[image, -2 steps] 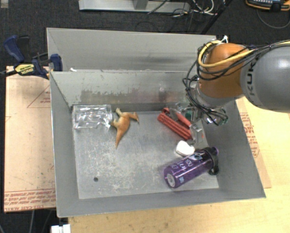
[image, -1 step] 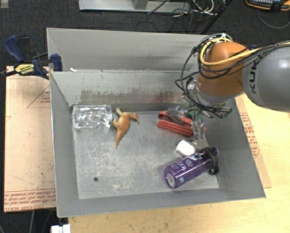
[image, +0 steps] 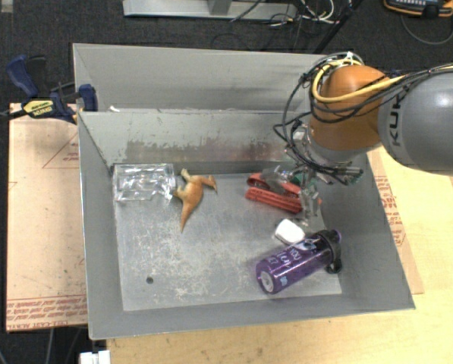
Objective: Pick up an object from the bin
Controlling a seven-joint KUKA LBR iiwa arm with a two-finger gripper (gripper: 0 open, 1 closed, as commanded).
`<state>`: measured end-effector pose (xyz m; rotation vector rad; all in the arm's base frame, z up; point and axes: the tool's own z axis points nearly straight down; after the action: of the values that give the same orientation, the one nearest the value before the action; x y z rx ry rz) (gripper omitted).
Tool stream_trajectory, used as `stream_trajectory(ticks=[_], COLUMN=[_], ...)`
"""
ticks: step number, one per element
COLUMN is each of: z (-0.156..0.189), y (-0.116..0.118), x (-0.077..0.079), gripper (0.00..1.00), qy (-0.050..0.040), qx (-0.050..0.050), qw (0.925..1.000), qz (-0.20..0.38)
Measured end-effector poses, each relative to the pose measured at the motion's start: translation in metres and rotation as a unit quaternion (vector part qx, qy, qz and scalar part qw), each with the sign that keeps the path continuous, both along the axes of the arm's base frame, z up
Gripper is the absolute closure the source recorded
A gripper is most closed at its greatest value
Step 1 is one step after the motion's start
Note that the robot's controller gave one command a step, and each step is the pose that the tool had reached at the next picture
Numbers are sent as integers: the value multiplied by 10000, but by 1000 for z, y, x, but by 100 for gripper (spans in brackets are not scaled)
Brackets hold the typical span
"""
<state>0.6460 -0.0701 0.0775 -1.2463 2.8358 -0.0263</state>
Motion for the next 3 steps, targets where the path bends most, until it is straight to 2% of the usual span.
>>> stream_trajectory(ticks=[2, 3], z=[41, 36], y=[1, 0], x=[6, 6], gripper=[100, 100], qy=[-20, -15], qx=[4, 7], qw=[10000, 10000], qz=[76, 66])
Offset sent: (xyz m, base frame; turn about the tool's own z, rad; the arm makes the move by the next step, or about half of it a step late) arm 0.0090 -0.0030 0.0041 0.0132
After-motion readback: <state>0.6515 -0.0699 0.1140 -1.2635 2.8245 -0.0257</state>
